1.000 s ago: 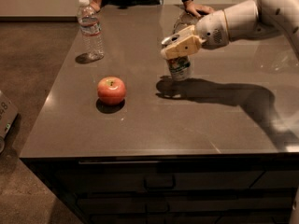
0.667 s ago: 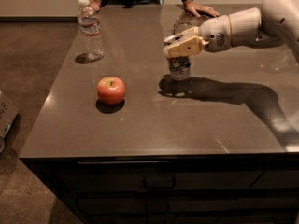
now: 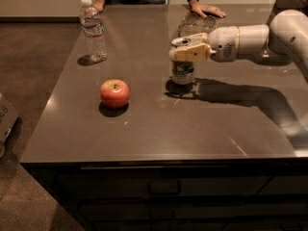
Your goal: Place 7up can upright
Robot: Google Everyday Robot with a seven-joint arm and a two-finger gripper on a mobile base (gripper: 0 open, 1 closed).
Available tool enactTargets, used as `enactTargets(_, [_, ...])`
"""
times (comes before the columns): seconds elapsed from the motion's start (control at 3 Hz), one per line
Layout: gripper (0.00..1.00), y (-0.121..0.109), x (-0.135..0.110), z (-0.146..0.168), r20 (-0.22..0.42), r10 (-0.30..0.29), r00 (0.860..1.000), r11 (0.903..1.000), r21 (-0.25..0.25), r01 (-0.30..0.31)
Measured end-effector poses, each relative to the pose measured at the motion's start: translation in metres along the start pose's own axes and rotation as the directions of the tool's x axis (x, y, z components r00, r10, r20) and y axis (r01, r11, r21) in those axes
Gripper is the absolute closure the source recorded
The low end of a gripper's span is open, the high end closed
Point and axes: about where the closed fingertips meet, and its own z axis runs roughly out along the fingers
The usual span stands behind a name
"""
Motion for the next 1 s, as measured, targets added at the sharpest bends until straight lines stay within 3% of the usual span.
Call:
enactTargets(0.33, [0.59, -0.0023, 0.0026, -0.0041, 0.041, -0.011, 0.999, 0.9999, 0.008, 0.011])
enactTargets(1.0, [0.12, -0.0022, 0.0056, -0.0041, 0.05, -0.025, 0.998, 0.9997, 0.009, 0.025])
